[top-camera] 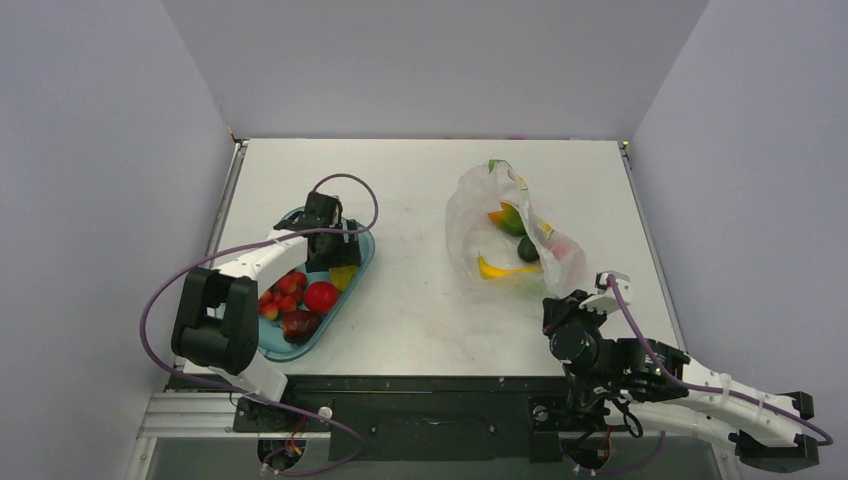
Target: Take the fake fruits out of the plastic bag
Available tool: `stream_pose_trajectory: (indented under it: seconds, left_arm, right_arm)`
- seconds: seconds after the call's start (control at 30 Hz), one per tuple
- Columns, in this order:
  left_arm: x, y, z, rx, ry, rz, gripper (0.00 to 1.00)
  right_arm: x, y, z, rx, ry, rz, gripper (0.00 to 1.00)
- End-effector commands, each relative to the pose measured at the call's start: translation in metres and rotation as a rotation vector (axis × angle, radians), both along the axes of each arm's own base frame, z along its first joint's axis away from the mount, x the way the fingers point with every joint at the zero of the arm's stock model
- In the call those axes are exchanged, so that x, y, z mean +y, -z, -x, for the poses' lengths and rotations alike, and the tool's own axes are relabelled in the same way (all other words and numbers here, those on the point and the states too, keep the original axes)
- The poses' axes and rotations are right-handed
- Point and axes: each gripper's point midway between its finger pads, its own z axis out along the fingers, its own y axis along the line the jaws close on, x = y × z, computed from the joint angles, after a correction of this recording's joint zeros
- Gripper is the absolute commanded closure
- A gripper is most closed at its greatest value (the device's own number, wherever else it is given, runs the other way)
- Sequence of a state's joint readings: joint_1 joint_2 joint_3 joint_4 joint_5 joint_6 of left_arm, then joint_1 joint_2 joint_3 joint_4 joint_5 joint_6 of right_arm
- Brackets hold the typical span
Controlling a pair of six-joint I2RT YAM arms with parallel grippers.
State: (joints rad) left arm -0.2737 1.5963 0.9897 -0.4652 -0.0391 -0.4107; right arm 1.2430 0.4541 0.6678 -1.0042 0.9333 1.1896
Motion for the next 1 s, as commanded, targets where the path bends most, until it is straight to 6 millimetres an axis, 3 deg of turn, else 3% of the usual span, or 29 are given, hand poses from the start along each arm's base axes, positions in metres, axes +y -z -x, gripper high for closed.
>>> stream_pose_trajectory:
  seconds: [0.0, 0.13, 0.27, 0.33, 0.53, 0.6, 0.67, 0.8, 0.9, 0.93, 0.97]
  left_arm:
    - [-0.005, -0.013, -0.003, -0.044, 0.006, 0.026, 0.22]
    - [-0.003, -0.037, -0.001, -0.083, 0.003, 0.032, 0.18]
    - [-0.005, -0.084, -0.002, -0.177, 0.009, 0.073, 0.15]
    - [-0.017, -0.115, -0.003, -0.243, 0.044, 0.150, 0.15]
    - [-0.094, -0.212, 0.013, -0.416, 0.271, 0.592, 0.15]
    - [-0.122, -0.239, 0.023, -0.470, 0.336, 0.706, 0.15]
    - [-0.162, -0.260, 0.044, -0.500, 0.430, 0.796, 0.15]
    - [-0.212, -0.281, 0.057, -0.560, 0.502, 0.912, 0.17]
    - [-0.249, -0.272, 0.057, -0.521, 0.551, 0.925, 0.21]
    - [-0.265, -0.277, 0.065, -0.531, 0.590, 0.922, 0.22]
    - [-0.277, -0.264, 0.063, -0.503, 0.597, 0.904, 0.22]
  right_arm:
    - [-0.003, -0.013, -0.002, -0.022, 0.015, -0.027, 1.00]
    - [-0.004, -0.017, -0.003, -0.031, 0.013, -0.006, 1.00]
    - [-0.005, -0.032, -0.007, -0.058, 0.011, 0.058, 1.00]
    - [-0.007, -0.045, -0.010, -0.078, 0.010, 0.107, 1.00]
    - [0.003, -0.087, -0.016, -0.116, -0.023, 0.155, 1.00]
    - [0.007, -0.097, -0.017, -0.122, -0.039, 0.160, 1.00]
    - [0.012, -0.101, -0.018, -0.122, -0.056, 0.159, 1.00]
    - [0.021, -0.102, -0.016, -0.115, -0.106, 0.146, 1.00]
    - [0.024, -0.101, -0.011, -0.112, -0.150, 0.123, 1.00]
    - [0.025, -0.100, -0.009, -0.108, -0.171, 0.118, 1.00]
    - [0.024, -0.098, -0.008, -0.110, -0.178, 0.109, 1.00]
